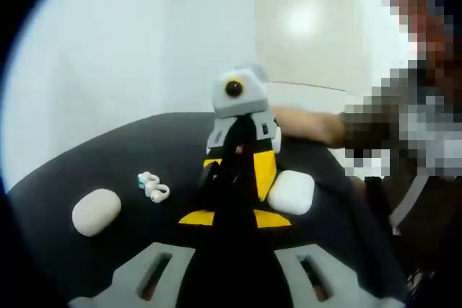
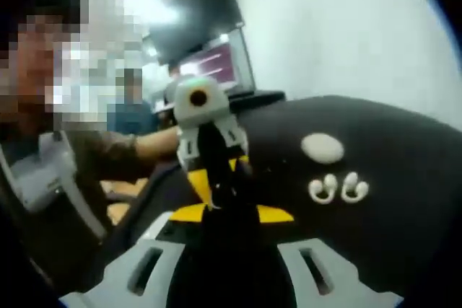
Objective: Pick up three earphones and place each one into its charging case using tactile feedback, ensure that each earphone is properly inserted and securely positioned inside the case.
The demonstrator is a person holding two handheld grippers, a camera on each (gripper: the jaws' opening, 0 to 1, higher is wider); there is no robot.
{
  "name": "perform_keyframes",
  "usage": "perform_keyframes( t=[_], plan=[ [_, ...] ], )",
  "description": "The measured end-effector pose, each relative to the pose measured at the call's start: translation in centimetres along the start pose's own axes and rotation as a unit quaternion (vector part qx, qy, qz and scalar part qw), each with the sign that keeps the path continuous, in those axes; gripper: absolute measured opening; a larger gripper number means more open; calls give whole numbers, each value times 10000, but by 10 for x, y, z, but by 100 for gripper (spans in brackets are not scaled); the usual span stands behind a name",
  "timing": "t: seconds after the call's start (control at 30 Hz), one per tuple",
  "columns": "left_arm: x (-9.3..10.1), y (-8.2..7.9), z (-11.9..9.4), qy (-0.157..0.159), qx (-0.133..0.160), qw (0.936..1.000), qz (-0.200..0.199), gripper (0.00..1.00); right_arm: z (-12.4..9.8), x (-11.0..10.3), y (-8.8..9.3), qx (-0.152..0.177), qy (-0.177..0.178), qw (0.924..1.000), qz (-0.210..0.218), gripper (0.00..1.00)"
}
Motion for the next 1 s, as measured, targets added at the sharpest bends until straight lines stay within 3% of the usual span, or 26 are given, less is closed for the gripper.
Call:
perform_keyframes(
  t=[0.2, 0.27, 0.33, 0.4, 0.47, 0.5, 0.53, 0.63, 0.8, 1.0],
  plan=[
    [2, 3, -10, 19, -196, 9998, 86, 16, -1, -4, 2, 22, -1, 9997, -232, 19],
    [0, 1, -24, -2, -205, 9997, -133, 17, -2, -5, 2, 53, 1, 9997, -240, 19],
    [-11, -11, -47, -233, 124, 9973, -681, 17, -2, -5, 3, 63, 12, 9997, -223, 19],
    [-29, -24, -64, -654, 576, 9910, -1016, 16, -3, -6, 3, 66, 22, 9997, -231, 19],
    [-55, -31, -81, -1264, 1007, 9756, -1487, 11, -4, -5, 3, 74, 33, 9997, -225, 19],
    [-65, -28, -85, -1494, 1056, 9681, -1711, 10, -3, -6, 4, 74, 33, 9997, -228, 19],
    [-70, -25, -87, -1598, 1031, 9633, -1896, 10, -5, -4, 4, 77, 33, 9997, -221, 19],
    [-75, -9, -75, -1695, 680, 9588, -2175, 12, -5, -3, 4, 76, 32, 9997, -211, 19],
    [-80, 3, -51, -1841, 187, 9542, -2350, 14, -7, 0, 5, 76, 41, 9997, -210, 19],
    [-79, 8, -41, -1912, -24, 9533, -2335, 13, -8, 2, 6, 72, 48, 9998, -179, 18]
  ],
)
Point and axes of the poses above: the point that each gripper's makers call its tool centre point, and the gripper's own axes: z roughly forward along the fingers, x roughly to its right, y roughly out of its underside, the point moved 2 cm from there along -z, roughly backward along the fingers, and after that the axes turned 3 degrees about -z, right-handed, at the moved point
